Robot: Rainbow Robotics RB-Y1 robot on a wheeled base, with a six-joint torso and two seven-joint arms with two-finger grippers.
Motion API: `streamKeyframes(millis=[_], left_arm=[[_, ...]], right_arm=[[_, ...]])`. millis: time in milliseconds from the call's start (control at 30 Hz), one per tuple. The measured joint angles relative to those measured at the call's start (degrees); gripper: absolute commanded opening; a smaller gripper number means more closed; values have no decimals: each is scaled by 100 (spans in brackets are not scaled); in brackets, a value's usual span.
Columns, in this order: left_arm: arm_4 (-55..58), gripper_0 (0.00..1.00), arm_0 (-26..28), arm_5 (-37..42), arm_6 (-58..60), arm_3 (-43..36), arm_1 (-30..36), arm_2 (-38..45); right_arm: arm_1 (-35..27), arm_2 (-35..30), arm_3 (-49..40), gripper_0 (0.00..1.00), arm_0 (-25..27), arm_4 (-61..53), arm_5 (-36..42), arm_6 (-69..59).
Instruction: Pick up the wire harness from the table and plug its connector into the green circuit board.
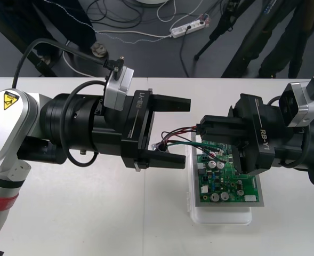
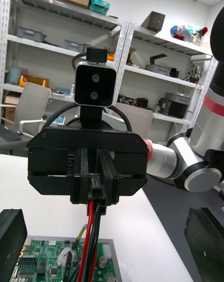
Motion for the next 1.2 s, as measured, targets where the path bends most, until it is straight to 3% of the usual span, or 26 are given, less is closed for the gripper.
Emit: streamKeyframes(millis=[1067,1133,1167,1200], left_arm=[[-23,100,61,22,-3,2,-174,0],[-25,87,61,22,-3,2,-174,0],[-25,58,61,22,-3,2,-174,0],[-25,36,61,23,-3,2,-174,0]], right_arm=[[0,0,0,0,20,-55,-2,160],[0,0,0,0,20,-73,-2,160],[0,0,0,0,20,-76,-2,160],[0,0,0,0,20,-78,-2,160]])
